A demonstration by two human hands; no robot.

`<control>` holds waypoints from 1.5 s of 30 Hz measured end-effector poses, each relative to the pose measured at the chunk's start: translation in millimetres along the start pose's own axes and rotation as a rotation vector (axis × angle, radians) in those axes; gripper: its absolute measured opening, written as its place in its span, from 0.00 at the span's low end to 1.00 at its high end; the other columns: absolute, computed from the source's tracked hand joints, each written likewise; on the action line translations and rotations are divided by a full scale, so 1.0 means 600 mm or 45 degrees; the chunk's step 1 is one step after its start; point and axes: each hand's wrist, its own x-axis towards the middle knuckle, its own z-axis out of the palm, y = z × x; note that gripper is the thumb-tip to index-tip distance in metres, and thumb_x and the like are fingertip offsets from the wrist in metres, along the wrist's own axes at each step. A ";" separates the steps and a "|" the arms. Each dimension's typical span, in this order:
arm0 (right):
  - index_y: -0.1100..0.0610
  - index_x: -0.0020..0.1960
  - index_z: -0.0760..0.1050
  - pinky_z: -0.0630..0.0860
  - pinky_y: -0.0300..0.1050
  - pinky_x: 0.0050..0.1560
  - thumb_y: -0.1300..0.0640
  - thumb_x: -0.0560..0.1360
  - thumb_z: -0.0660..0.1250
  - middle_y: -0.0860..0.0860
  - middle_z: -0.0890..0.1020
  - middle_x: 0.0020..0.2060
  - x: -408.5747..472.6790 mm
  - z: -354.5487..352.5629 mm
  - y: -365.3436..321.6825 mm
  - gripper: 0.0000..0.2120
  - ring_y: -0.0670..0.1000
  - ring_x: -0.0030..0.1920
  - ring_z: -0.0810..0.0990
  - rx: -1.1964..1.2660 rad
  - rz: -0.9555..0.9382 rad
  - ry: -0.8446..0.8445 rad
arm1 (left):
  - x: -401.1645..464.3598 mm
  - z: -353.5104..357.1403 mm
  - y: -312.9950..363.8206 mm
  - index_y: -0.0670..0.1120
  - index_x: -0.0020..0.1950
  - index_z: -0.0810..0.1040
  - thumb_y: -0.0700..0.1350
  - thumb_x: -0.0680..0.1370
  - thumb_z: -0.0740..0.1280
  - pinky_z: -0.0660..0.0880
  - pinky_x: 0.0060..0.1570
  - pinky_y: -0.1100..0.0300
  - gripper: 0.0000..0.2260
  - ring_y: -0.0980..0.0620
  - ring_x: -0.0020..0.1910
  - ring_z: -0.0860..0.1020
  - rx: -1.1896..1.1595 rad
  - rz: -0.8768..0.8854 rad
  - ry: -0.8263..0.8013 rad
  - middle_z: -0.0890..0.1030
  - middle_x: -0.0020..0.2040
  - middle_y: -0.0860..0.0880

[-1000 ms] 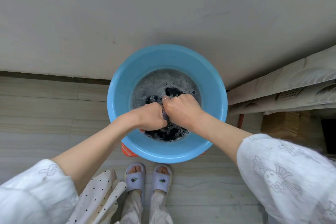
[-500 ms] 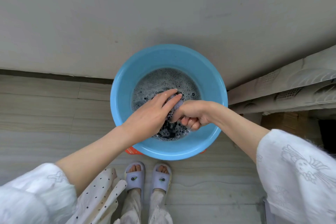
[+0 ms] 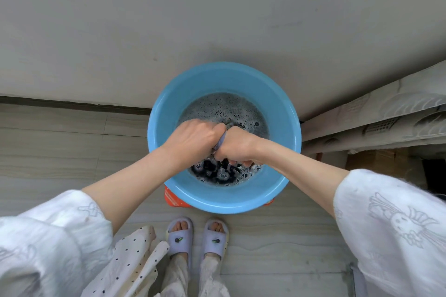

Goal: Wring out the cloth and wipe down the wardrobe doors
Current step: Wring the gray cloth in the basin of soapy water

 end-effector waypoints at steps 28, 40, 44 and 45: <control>0.62 0.55 0.71 0.64 0.46 0.39 0.61 0.77 0.55 0.57 0.81 0.51 0.009 -0.052 -0.007 0.10 0.58 0.51 0.80 -1.396 -0.501 0.514 | 0.039 -0.026 0.006 0.44 0.28 0.62 0.38 0.71 0.65 0.62 0.21 0.63 0.16 0.49 0.23 0.63 -0.998 -0.768 -0.519 0.64 0.23 0.49; 0.63 0.56 0.69 0.60 0.45 0.30 0.61 0.77 0.54 0.57 0.81 0.50 -0.017 -0.073 -0.009 0.10 0.59 0.51 0.80 -1.502 -0.556 0.513 | 0.033 -0.038 0.023 0.48 0.30 0.57 0.35 0.73 0.62 0.56 0.22 0.66 0.18 0.53 0.21 0.55 -1.448 -0.899 -0.586 0.57 0.22 0.50; 0.63 0.56 0.69 0.63 0.45 0.37 0.60 0.78 0.53 0.57 0.81 0.50 -0.018 -0.070 -0.013 0.10 0.58 0.51 0.80 -1.500 -0.530 0.525 | 0.026 -0.045 0.022 0.49 0.30 0.56 0.35 0.74 0.62 0.52 0.24 0.66 0.19 0.53 0.21 0.53 -1.550 -0.898 -0.596 0.55 0.23 0.50; 0.62 0.56 0.69 0.63 0.45 0.37 0.60 0.78 0.54 0.56 0.82 0.50 -0.018 -0.068 -0.012 0.10 0.58 0.50 0.80 -1.494 -0.521 0.525 | 0.023 -0.047 0.024 0.49 0.30 0.56 0.35 0.74 0.62 0.52 0.24 0.65 0.19 0.53 0.21 0.53 -1.561 -0.885 -0.605 0.55 0.23 0.50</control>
